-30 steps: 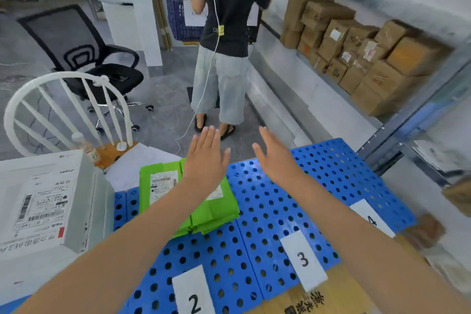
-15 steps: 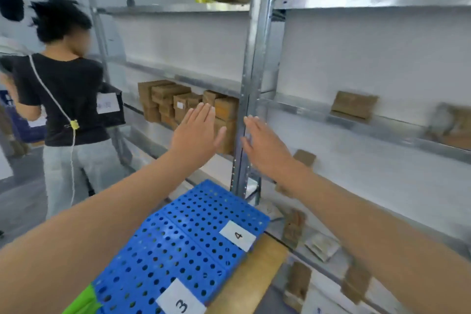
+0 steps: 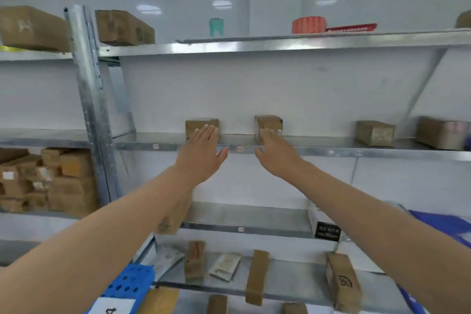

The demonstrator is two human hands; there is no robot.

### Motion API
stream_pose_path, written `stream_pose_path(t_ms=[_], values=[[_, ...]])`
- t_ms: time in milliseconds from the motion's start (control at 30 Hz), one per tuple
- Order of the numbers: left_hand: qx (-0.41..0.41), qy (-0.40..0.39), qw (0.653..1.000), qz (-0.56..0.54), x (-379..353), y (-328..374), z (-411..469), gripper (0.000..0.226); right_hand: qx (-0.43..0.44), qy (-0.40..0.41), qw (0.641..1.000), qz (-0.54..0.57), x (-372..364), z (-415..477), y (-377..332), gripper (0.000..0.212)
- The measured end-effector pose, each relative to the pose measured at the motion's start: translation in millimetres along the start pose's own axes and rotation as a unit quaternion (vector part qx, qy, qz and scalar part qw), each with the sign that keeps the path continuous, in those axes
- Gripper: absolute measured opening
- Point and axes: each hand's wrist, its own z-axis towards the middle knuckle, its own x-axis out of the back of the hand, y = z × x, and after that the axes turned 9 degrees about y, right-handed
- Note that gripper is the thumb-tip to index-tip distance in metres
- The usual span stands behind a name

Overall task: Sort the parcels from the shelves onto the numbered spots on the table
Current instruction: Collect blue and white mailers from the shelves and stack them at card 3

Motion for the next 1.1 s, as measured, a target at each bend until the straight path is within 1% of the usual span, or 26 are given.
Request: stream_pose_path(t_ms=[133,200,367,500,700,767,900,967,1033,1100], values=[[-0.070,0.001,0.996,-0.054,-23.2,75.2,36.9,0.052,-0.050,0.010,0.998,-0.034,37.3,-11.8,68.8,0.048],[-0.094,0.003,0.992,-0.082,-38.3,112.2,56.2,0.053,-0.071,0.017,0.996,-0.047,53.5,-17.6,101.0,0.052],[-0.158,0.003,0.975,-0.157,-72.6,209.0,97.0,0.053,-0.135,0.045,0.985,-0.093,86.7,-36.2,180.0,0.043],[-0.204,-0.021,0.956,-0.208,-101.8,279.4,129.0,0.061,-0.193,0.044,0.971,-0.136,110.2,-46.0,242.6,0.049],[-0.230,-0.030,0.927,-0.296,-161.7,378.4,175.8,0.041,-0.264,0.076,0.944,-0.181,135.8,-41.1,346.3,0.053],[-0.246,-0.062,0.916,-0.309,-185.6,412.3,192.7,0.038,-0.287,0.078,0.934,-0.198,144.4,-41.1,381.5,0.052],[-0.287,-0.128,0.895,-0.315,-220.1,479.7,225.2,0.053,-0.335,0.093,0.910,-0.225,164.9,-44.4,444.4,0.044],[-0.290,-0.130,0.889,-0.329,-230.6,510.0,241.7,0.049,-0.351,0.109,0.899,-0.237,175.3,-49.4,470.4,0.042],[-0.288,-0.138,0.882,-0.346,-237.3,538.3,255.5,0.042,-0.370,0.101,0.890,-0.246,186.5,-55.5,493.2,0.043],[-0.298,-0.151,0.877,-0.346,-241.3,565.0,267.6,0.041,-0.384,0.095,0.883,-0.254,201.8,-58.5,515.6,0.032]])
